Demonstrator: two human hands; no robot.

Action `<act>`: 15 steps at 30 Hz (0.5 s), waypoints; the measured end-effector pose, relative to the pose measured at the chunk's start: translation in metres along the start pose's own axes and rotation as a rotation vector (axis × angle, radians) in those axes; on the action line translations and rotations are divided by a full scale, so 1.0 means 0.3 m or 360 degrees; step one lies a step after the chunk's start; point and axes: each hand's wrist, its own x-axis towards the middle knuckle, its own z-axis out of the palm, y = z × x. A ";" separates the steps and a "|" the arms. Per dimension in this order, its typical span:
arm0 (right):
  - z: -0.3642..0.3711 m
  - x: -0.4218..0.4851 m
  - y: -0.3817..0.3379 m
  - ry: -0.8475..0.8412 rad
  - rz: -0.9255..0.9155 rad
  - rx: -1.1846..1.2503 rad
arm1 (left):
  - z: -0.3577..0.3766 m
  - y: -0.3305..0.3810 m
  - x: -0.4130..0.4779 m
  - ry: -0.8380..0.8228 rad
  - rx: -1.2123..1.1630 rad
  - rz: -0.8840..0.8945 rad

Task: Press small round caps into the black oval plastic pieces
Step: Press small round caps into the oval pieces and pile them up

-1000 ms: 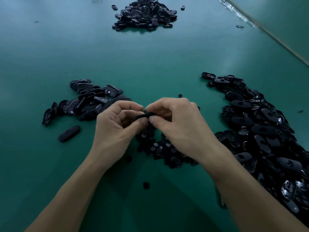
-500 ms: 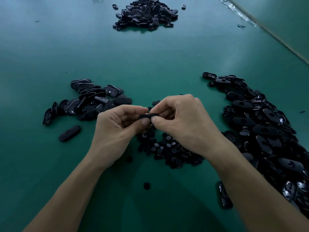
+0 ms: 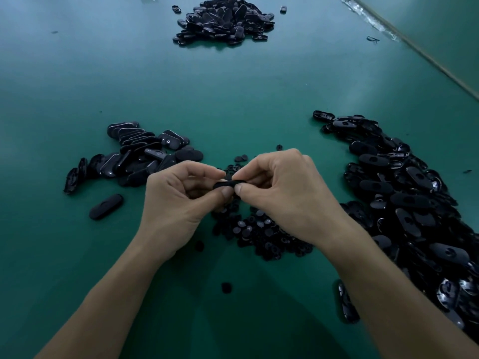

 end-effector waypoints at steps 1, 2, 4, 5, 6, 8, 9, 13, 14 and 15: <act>0.002 -0.003 0.003 -0.0001 0.0002 0.0006 | 0.002 0.000 0.000 -0.0009 0.0018 0.0000; 0.004 -0.006 0.006 -0.0003 0.0001 0.0009 | 0.003 0.001 0.001 -0.0014 0.0034 -0.0002; 0.007 -0.006 0.009 -0.0002 -0.0005 0.0002 | 0.003 0.001 0.002 -0.0007 0.0050 -0.0006; 0.006 -0.005 0.011 0.0006 -0.0006 -0.0005 | 0.003 0.000 0.002 0.0002 0.0054 0.0001; 0.005 -0.002 0.013 0.0017 -0.0006 -0.0012 | 0.003 -0.001 0.002 0.0012 0.0055 0.0020; 0.002 0.002 0.017 0.0033 0.0005 -0.0020 | 0.006 -0.005 0.000 0.0046 0.0085 0.0088; 0.000 0.003 0.018 0.0037 0.0015 -0.0022 | 0.008 -0.007 -0.002 0.0079 0.0134 0.0134; -0.020 0.002 0.029 0.0226 0.0045 -0.0132 | 0.008 -0.013 -0.006 0.0352 0.0550 0.0342; -0.032 0.003 0.035 0.0301 0.0063 -0.0200 | 0.000 -0.012 -0.004 0.0445 0.0671 0.0376; -0.049 0.005 0.042 0.0367 0.0091 -0.0293 | -0.012 -0.011 0.000 0.0535 0.0784 0.0403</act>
